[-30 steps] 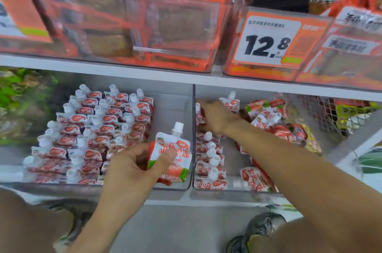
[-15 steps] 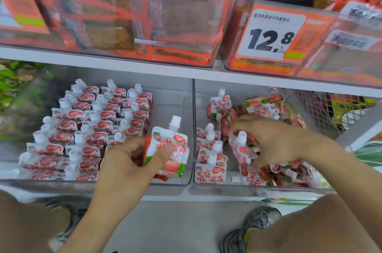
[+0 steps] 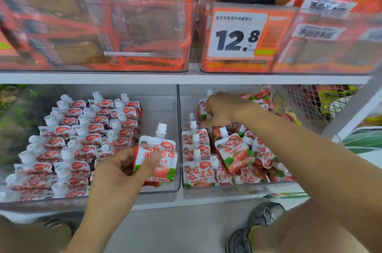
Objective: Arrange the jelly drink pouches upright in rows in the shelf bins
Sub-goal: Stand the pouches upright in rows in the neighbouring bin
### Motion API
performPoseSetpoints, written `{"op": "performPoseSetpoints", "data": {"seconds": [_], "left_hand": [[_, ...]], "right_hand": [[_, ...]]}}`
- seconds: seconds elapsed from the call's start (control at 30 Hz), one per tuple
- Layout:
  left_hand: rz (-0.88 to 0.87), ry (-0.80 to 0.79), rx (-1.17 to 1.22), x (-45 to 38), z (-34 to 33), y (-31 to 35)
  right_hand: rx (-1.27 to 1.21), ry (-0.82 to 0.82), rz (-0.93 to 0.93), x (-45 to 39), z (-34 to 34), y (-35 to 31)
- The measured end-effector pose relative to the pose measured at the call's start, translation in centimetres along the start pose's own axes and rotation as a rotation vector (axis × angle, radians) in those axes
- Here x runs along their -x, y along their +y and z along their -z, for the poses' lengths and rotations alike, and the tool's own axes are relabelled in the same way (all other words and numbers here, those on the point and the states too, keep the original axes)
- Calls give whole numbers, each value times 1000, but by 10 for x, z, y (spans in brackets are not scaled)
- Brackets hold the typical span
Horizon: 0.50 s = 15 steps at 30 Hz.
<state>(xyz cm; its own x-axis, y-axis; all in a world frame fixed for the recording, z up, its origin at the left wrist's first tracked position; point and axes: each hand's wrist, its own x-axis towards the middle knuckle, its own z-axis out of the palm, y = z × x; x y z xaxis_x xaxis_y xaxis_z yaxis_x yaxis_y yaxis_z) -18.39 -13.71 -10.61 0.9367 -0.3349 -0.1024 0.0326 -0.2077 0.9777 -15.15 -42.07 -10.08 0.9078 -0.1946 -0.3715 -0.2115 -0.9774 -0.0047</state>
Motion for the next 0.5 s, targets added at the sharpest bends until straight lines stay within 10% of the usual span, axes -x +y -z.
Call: {"op": "performPoseSetpoints", "data": {"seconds": [0.2,0.5], "left_hand": [[21,18,18,-2,3,0],[38,42,53,-1,1,7]], "right_hand": [[-122,-145,30,6,1,-4],[-739,185,43,57,7,32]]}}
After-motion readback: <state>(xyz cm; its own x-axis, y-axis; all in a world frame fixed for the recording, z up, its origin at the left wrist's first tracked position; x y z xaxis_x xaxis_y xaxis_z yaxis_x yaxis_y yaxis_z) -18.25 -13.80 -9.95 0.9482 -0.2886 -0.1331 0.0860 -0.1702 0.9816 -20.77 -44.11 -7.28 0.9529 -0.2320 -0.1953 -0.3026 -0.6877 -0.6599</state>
